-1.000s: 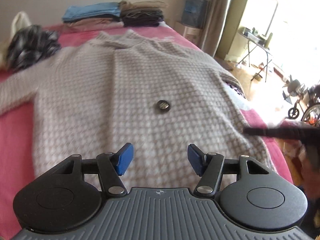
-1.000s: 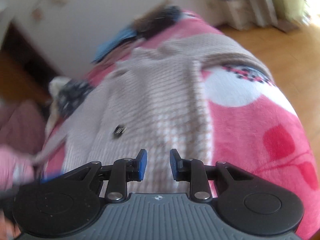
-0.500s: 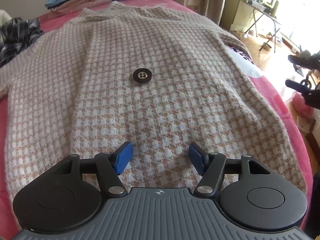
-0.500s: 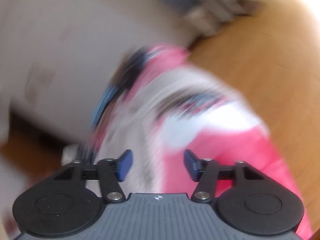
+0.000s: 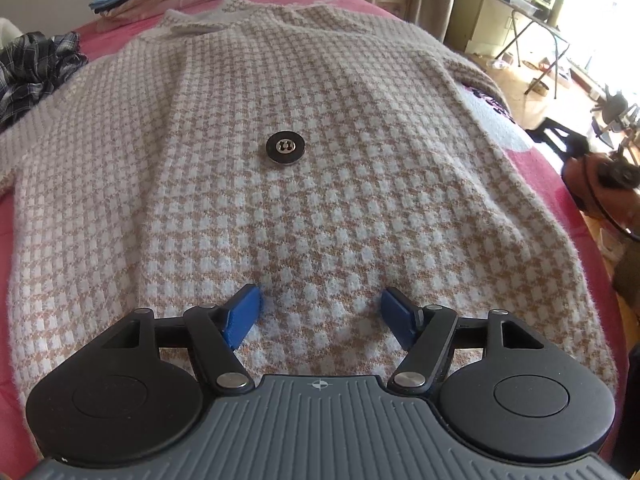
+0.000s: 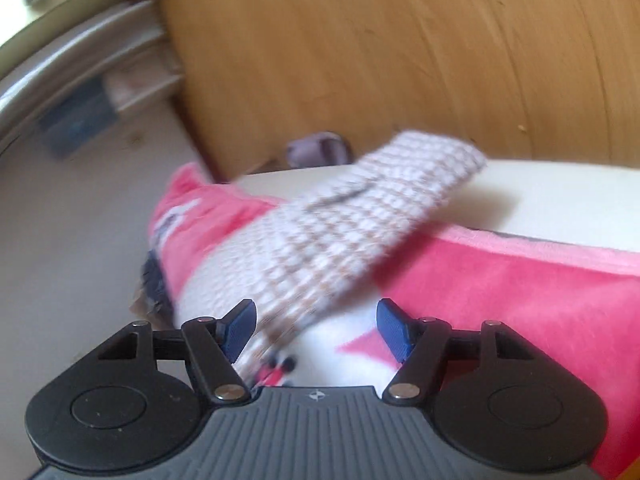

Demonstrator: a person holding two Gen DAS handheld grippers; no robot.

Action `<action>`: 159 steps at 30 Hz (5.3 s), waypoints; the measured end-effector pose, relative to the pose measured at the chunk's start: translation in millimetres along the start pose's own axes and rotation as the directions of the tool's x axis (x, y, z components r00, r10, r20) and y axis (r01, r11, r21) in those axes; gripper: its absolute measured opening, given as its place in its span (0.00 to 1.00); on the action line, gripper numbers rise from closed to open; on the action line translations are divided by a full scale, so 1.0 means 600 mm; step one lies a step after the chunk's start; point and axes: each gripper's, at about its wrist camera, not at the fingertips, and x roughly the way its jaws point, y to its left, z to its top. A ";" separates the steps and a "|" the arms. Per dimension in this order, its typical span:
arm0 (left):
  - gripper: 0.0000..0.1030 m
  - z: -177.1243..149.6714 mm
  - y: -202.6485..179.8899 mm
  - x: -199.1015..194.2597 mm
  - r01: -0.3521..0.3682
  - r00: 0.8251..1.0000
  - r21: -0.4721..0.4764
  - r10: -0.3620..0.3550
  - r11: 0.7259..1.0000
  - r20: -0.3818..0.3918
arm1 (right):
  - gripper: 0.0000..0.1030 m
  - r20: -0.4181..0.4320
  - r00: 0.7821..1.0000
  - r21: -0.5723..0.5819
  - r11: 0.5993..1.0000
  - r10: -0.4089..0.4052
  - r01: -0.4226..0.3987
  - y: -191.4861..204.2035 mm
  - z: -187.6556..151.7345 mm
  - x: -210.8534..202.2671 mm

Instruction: Fold clothes

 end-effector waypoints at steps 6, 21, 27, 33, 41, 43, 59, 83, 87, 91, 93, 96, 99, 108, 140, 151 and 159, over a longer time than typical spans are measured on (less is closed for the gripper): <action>0.66 0.004 0.001 -0.005 0.006 1.000 0.004 -0.006 1.000 0.008 | 0.56 0.091 0.995 0.055 0.997 0.044 -0.049 0.014 -0.001 0.032; 0.66 0.091 0.077 0.034 -0.030 0.984 -0.031 0.035 0.999 0.174 | 0.08 0.454 0.839 -0.371 0.920 0.301 -0.129 0.144 -0.128 -0.106; 0.66 0.060 0.110 0.049 0.043 0.975 -0.087 -0.023 0.995 0.220 | 0.08 0.424 0.833 -0.629 0.778 0.356 -0.012 0.276 -0.266 -0.133; 0.66 0.064 0.123 0.046 0.074 0.977 -0.136 -0.044 0.988 0.210 | 0.08 0.322 0.857 -0.828 0.559 0.403 0.048 0.360 -0.454 -0.101; 0.66 0.055 0.191 0.042 0.240 0.960 -0.351 -0.167 0.905 0.226 | 0.08 0.102 0.937 -0.970 0.244 0.334 0.018 0.371 -0.681 0.033; 0.66 0.052 0.204 0.044 0.271 0.954 -0.389 -0.191 0.881 0.232 | 0.08 0.065 0.954 -0.984 0.177 0.292 0.012 0.364 -0.725 0.070; 0.66 0.031 0.256 0.054 0.405 0.913 -0.569 -0.286 0.715 0.290 | 0.10 0.334 0.850 -0.809 -0.586 -0.408 0.037 0.140 -0.913 0.394; 0.66 0.085 0.237 -0.064 0.013 0.961 -0.101 0.016 0.995 0.277 | 0.55 0.277 0.915 -0.892 0.276 -0.293 0.359 0.233 -0.677 0.101; 0.66 0.070 0.268 -0.027 0.047 0.971 -0.153 -0.010 0.987 0.239 | 0.54 0.261 0.927 -0.858 0.376 -0.270 0.351 0.220 -0.628 0.120; 0.65 0.062 0.296 0.002 0.055 0.981 -0.201 -0.015 0.978 0.191 | 0.54 0.315 0.908 -0.889 0.250 -0.275 0.384 0.223 -0.637 0.184; 0.65 0.067 0.307 0.005 0.044 0.979 -0.209 -0.001 0.977 0.202 | 0.54 0.342 0.892 -0.896 0.184 -0.295 0.405 0.221 -0.639 0.224; 0.65 0.076 0.326 0.009 0.042 0.977 -0.246 0.013 0.968 0.215 | 0.54 0.383 0.852 -0.891 0.101 -0.356 0.442 0.212 -0.641 0.279; 0.65 0.078 0.347 0.016 0.060 0.981 -0.298 -0.001 0.953 0.194 | 0.40 0.387 0.832 -0.881 0.108 -0.397 0.461 0.202 -0.640 0.303; 0.65 0.079 0.383 -0.008 0.116 0.975 -0.398 -0.027 0.910 0.222 | 0.05 0.176 0.896 -0.951 0.163 -0.408 0.262 0.214 -0.733 0.305; 0.66 0.072 0.416 -0.011 0.088 0.957 -0.458 0.053 0.885 0.286 | 0.31 0.524 0.840 -0.852 -0.085 -0.140 0.517 0.157 -0.671 0.106; 0.65 0.080 0.410 -0.019 -0.060 0.907 -0.451 0.237 0.891 0.349 | 0.30 0.657 0.754 -0.624 -0.577 -0.021 0.527 0.107 -0.693 0.179; 0.66 0.088 0.374 0.024 -0.157 0.914 -0.324 0.262 0.933 0.310 | 0.29 0.678 0.732 -0.660 -0.492 -0.066 0.567 0.098 -0.638 0.179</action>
